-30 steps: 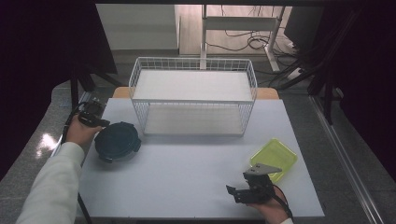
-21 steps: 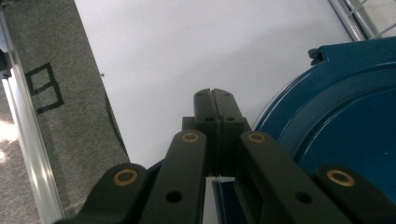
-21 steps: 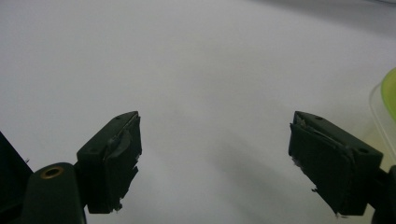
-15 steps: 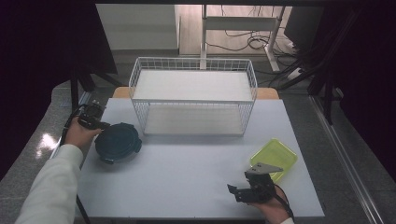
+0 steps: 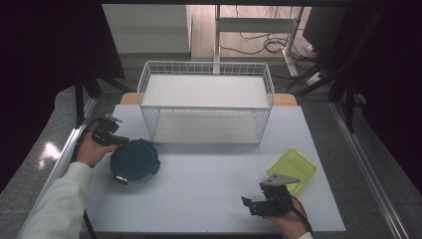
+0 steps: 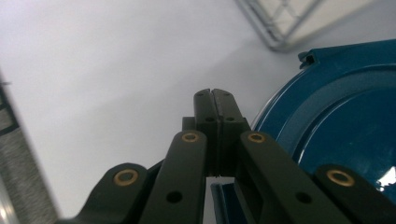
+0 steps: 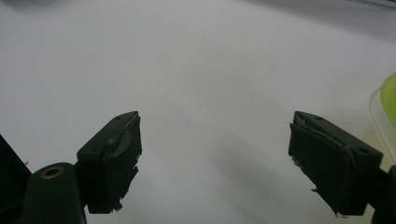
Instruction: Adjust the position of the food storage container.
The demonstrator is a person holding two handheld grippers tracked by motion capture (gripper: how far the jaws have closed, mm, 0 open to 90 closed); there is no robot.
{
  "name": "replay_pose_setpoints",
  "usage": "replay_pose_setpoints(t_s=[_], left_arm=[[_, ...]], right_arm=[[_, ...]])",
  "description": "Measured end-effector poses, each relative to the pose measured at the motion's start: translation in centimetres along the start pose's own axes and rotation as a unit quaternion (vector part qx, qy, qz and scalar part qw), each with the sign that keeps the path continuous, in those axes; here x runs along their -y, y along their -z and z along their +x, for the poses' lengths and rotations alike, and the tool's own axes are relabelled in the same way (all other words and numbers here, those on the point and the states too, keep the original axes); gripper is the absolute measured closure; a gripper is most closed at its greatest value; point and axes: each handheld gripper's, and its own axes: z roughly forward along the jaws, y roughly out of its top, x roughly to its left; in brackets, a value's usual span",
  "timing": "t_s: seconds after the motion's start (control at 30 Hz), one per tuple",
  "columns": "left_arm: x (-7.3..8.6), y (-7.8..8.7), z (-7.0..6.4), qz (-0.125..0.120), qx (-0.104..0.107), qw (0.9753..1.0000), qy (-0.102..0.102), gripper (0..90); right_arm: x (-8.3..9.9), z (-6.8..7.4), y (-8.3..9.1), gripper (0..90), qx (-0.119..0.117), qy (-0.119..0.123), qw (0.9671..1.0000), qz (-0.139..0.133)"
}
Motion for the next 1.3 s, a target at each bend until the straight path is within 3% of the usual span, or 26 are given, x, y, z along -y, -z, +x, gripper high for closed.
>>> replay_pose_setpoints(t_s=[0.3,0.67,0.93,1.17,1.3], left_arm=[[0.6,-0.4,-2.3,0.018,0.011,0.9993,-0.03,90.0],[1.5,-0.1,-4.4,0.02,0.028,0.9985,-0.043,90.0],[1.4,-0.3,-7.5,0.027,0.043,0.9953,-0.082,90.0],[1.5,-0.1,-7.5,0.019,0.045,0.9956,-0.08,90.0],[2.0,0.9,-6.7,0.002,0.035,0.9976,-0.059,90.0]], right_arm=[[0.0,0.1,0.1,17.2,-0.001,0.003,1.0,-0.003],[0.0,0.2,0.1,17.2,0.0,0.003,1.0,-0.003],[0.0,0.2,0.1,17.2,0.0,0.004,1.0,-0.002],[0.0,0.2,0.3,17.2,0.001,0.004,1.0,-0.002],[0.0,0.1,0.3,17.2,0.001,0.005,1.0,-0.006]])
